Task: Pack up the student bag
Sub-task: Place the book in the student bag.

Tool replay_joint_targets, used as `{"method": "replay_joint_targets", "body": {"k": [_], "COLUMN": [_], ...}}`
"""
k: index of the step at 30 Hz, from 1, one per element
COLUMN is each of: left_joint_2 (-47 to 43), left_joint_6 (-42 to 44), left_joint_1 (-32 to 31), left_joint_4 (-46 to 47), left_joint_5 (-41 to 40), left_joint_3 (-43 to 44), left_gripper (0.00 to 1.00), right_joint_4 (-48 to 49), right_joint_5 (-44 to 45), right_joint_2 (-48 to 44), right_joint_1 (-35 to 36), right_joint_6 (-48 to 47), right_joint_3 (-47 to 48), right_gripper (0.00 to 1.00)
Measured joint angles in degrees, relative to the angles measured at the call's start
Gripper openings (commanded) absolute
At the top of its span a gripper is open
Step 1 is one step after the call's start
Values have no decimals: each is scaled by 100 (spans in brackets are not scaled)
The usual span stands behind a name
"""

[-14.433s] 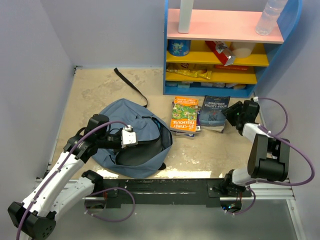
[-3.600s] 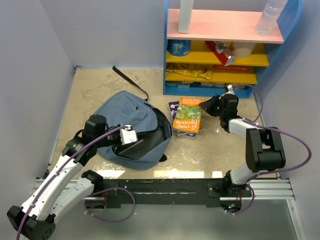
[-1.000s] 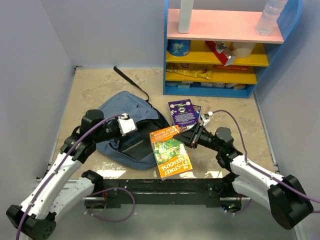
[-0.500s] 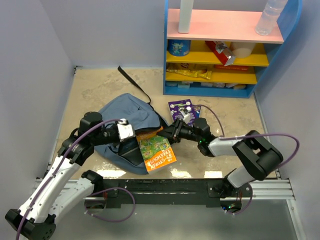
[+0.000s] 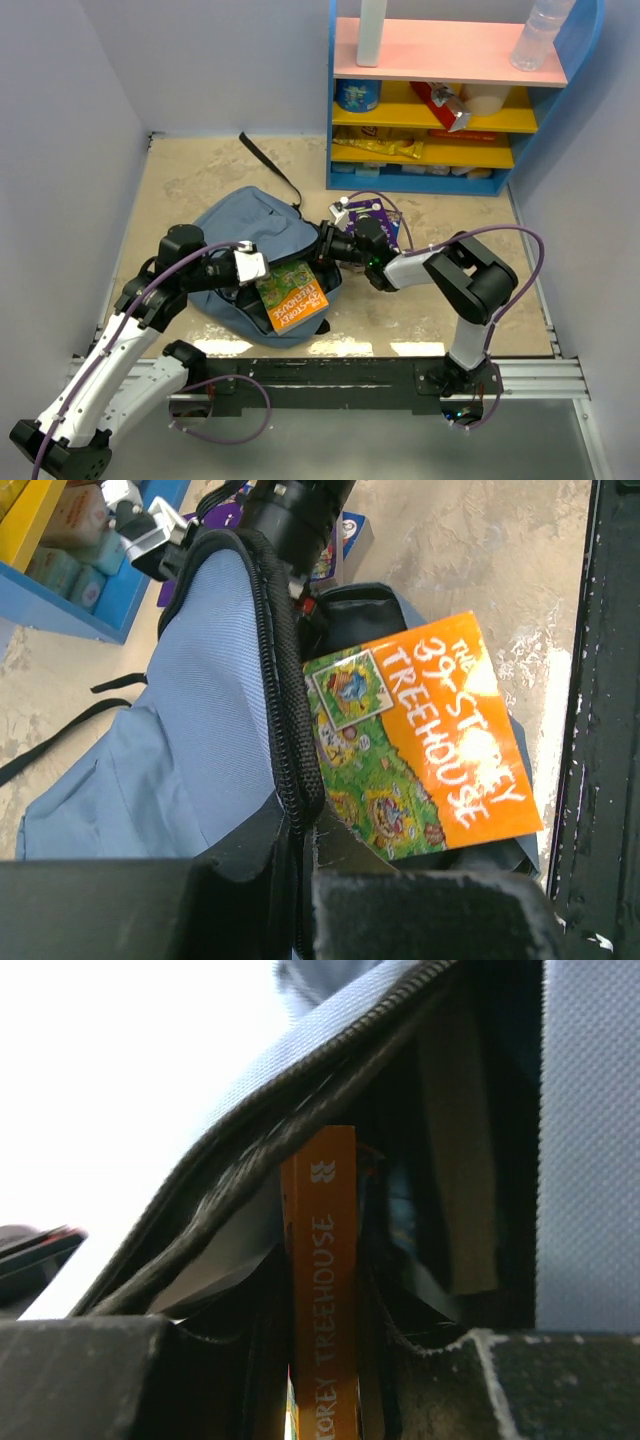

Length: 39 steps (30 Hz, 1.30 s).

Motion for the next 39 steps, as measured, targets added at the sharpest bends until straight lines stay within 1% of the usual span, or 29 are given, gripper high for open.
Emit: {"method": "replay_joint_targets", "body": {"k": [4,5,8,9,11,12,13,15,16,18,20,23,25,26,29,33,36,39], "left_joint_2": [0,0,0,0,0,2,0,4,4,7,7,4,4,0,2,7,17,20], "left_joint_6": [0,0,-7,-9,-20,-22,-24,-24,-24,-26,-24,-24,-26,-26,-26,-26,-26,-26], "left_joint_1": [4,4,4,4,4,4,4,4,7,11,11,11,11,11,11,11,11,11], "left_joint_4": [-13,-17,-17,-17,-17,-17,-15,0,4,4,4,-2,-4,-4,-4,-4,-4,-4], "left_joint_5": [7,24,92,125,177,208,232,245,249,256,262,308,356,376,407,422,431,435], "left_joint_3": [0,0,0,0,0,0,2,11,15,22,22,22,22,22,22,22,22,22], "left_gripper": [0,0,0,0,0,0,0,0,0,0,0,0,0,0,0,0,0,0], "right_joint_4": [-938,-1010,-1635,-1867,-2295,-2378,-2439,-2535,-2612,-2671,-2629,-2555,-2568,-2573,-2538,-2511,-2590,-2599], "right_joint_5": [448,507,905,1047,1366,1537,1727,2024,2142,2354,2557,2806,3025,3141,3495,3853,4089,4240], "right_joint_2": [46,46,46,46,46,46,46,46,48,61,42,-291,-726,-944,-1300,-1220,-876,-520], "right_joint_1": [188,219,341,385,483,535,599,723,782,890,1003,1119,1209,1261,1397,1545,1672,1786], "right_joint_6": [-592,-651,-1047,-1193,-1460,-1561,-1648,-1834,-1928,-2118,-2304,-2494,-2640,-2717,-2918,-3073,-3167,-3200], "right_joint_3": [415,446,684,804,1113,1211,1309,1464,1537,1606,1532,986,463,243,-68,-57,142,402], "right_gripper": [0,0,15,27,42,58,65,76,79,80,79,74,60,41,17,14,10,9]}}
